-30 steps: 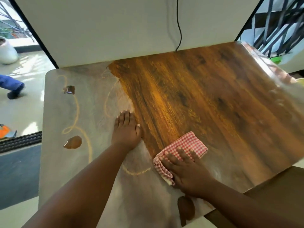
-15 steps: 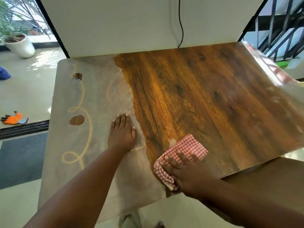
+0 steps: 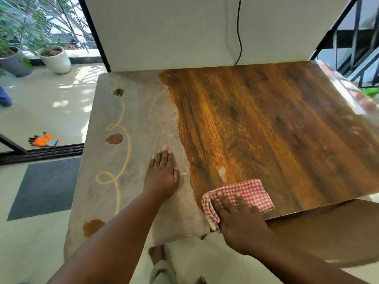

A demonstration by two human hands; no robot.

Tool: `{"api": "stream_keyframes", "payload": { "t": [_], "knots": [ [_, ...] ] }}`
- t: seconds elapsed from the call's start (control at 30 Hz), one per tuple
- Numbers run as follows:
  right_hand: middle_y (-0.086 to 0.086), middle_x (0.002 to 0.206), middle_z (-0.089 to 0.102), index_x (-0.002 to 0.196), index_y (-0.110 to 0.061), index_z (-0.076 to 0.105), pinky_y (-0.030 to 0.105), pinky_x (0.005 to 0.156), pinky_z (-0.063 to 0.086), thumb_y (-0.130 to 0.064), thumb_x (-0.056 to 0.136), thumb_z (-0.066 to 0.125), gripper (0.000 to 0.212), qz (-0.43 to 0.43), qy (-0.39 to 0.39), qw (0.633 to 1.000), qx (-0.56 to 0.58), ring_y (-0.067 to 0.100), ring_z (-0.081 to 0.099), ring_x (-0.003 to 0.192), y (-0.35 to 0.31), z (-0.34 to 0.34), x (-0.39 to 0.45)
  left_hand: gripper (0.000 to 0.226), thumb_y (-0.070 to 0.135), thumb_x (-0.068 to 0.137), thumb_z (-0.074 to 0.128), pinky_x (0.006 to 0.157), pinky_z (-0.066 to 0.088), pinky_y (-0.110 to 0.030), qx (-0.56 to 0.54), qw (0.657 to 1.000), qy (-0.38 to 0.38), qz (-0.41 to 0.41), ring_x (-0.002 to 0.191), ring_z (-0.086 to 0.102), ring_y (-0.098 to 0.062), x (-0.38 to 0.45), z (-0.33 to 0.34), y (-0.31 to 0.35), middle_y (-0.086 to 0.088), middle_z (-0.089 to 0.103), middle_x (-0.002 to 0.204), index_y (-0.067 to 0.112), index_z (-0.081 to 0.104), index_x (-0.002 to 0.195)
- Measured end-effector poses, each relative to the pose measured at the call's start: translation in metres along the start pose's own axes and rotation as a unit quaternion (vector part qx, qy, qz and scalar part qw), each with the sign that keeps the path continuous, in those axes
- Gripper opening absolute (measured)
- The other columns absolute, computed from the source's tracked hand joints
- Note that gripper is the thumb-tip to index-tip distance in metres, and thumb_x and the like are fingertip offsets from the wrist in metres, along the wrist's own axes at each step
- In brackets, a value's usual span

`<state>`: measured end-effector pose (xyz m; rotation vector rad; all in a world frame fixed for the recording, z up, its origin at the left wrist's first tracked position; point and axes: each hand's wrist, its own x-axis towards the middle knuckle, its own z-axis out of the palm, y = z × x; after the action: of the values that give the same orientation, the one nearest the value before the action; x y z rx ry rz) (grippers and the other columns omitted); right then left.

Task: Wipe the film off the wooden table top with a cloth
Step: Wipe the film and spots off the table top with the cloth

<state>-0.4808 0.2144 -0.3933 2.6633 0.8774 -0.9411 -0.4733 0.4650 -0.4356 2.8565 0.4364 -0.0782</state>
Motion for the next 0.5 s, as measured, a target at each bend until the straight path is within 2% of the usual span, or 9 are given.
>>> {"api": "stream_keyframes", "payload": {
  "t": [0.13,0.23,0.4,0.5],
  "knots": [
    [-0.006,0.156,-0.024,0.142,-0.041,-0.025,0.063,0.111,0.009,-0.050,0.098,0.023,0.066,0.069,-0.020,0.996,0.056,0.042,-0.016,0.141,0.009,-0.008,0.002,0.061,0.035,0.099,0.019,0.119,-0.006,-0.036,0.011,1.000,0.007,0.002,0.148,-0.005,-0.023,-0.011,0.002,0.000,-0.009,0.002,0.161,0.009,0.005,0.152],
    [-0.003,0.155,-0.029,0.146,-0.035,-0.021,0.069,0.108,0.005,-0.049,0.097,0.029,0.071,0.093,-0.026,0.990,0.098,0.049,-0.018,0.139,-0.008,-0.017,0.013,0.061,0.035,0.099,0.020,0.118,-0.008,-0.035,0.003,1.000,0.013,0.003,0.147,-0.006,-0.022,-0.009,0.001,0.000,-0.009,0.002,0.161,0.010,0.005,0.152],
    [-0.007,0.158,-0.018,0.146,-0.042,-0.013,0.065,0.106,-0.009,-0.048,0.096,0.020,0.060,-0.003,0.066,0.996,0.056,0.046,-0.016,0.140,-0.048,0.005,0.002,0.060,0.033,0.098,0.024,0.115,-0.008,-0.033,-0.011,0.999,0.032,0.012,0.148,0.000,-0.023,-0.007,0.001,-0.004,-0.010,0.008,0.160,0.009,0.011,0.152],
    [-0.013,0.157,-0.017,0.140,-0.050,-0.021,0.060,0.106,-0.015,-0.048,0.092,0.014,0.060,-0.029,0.087,0.995,0.043,0.039,-0.017,0.142,-0.054,0.031,-0.020,0.060,0.032,0.098,0.024,0.115,-0.009,-0.033,-0.020,0.999,0.024,0.011,0.148,0.000,-0.023,-0.007,0.003,-0.004,-0.011,0.008,0.160,0.008,0.011,0.152]
  ]
}}
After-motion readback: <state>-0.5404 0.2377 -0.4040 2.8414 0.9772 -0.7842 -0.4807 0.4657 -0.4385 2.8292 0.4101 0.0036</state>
